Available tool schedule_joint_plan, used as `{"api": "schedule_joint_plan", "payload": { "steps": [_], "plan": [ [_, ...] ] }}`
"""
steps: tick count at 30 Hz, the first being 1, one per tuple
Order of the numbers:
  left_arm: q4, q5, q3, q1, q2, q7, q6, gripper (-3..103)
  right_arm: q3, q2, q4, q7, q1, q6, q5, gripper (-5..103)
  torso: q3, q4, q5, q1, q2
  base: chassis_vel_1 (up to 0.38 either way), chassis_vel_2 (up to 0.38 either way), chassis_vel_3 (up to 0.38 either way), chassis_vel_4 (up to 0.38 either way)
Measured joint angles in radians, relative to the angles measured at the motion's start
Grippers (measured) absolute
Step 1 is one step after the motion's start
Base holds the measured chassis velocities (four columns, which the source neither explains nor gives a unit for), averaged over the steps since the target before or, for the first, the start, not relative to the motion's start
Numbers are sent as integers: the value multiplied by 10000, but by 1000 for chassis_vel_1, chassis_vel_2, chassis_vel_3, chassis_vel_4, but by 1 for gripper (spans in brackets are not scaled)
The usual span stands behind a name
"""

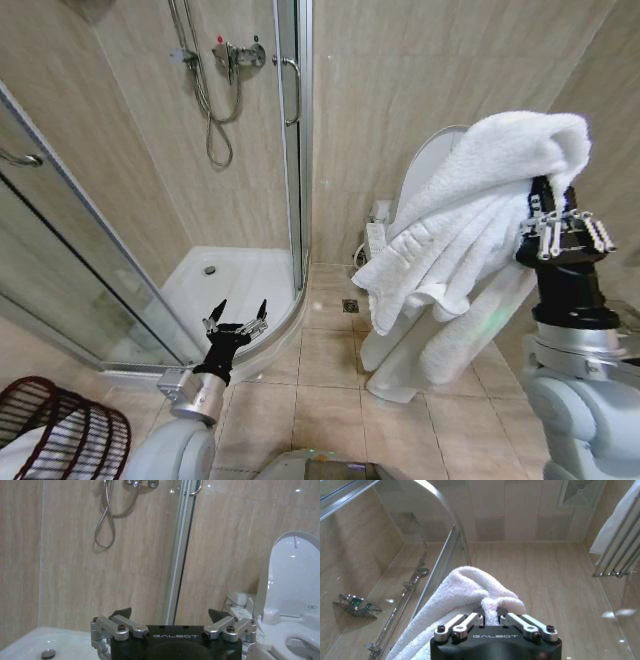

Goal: Discard the used towel into the hamper.

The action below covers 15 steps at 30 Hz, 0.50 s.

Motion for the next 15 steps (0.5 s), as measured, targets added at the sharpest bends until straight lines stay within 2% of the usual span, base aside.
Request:
{"api": "schedule_joint_plan", "payload": {
  "steps": [15],
  "plan": [
    [0, 0, 0, 0, 0, 0, 0, 100, 42, -16, -2, -27, -32, -9, 80, 13, 336, 0, 0, 236, 573, 0, 0, 0, 0]
  ]
}}
